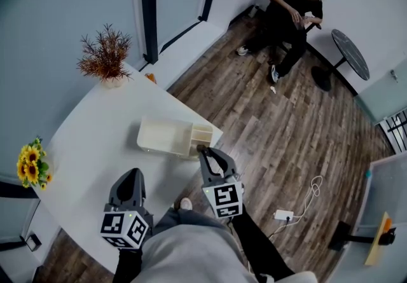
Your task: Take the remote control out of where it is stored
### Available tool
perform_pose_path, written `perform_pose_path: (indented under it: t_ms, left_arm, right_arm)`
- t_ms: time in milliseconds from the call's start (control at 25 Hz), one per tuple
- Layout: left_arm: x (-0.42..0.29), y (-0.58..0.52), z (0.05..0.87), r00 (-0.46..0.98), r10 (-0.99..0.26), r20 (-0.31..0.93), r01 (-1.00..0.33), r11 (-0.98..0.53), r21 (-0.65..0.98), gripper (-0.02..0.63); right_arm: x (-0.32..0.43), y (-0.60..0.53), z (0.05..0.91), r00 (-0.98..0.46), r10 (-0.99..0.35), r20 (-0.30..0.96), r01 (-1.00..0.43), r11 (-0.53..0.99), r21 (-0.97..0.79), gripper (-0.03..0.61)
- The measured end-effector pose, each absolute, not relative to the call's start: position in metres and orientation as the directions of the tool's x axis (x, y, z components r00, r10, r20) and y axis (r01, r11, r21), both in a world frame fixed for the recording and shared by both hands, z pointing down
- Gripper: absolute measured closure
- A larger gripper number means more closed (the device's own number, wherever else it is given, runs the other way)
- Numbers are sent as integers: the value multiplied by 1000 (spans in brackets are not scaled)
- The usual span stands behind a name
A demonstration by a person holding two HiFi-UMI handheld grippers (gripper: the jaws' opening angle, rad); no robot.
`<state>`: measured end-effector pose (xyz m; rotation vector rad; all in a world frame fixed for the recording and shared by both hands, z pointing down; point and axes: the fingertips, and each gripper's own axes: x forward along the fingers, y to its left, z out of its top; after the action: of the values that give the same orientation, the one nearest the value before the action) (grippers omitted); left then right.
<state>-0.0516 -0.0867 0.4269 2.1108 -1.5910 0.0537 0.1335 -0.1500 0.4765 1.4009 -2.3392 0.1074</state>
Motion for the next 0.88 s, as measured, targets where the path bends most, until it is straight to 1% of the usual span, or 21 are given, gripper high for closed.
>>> perform_pose_path:
  t_ms: [880]
  left_arm:
    - [-53, -87, 428, 319, -893, 318, -912, -198, 359, 604]
  right_arm:
    - [134, -150, 473, -411, -831, 374, -869, 482, 117, 510]
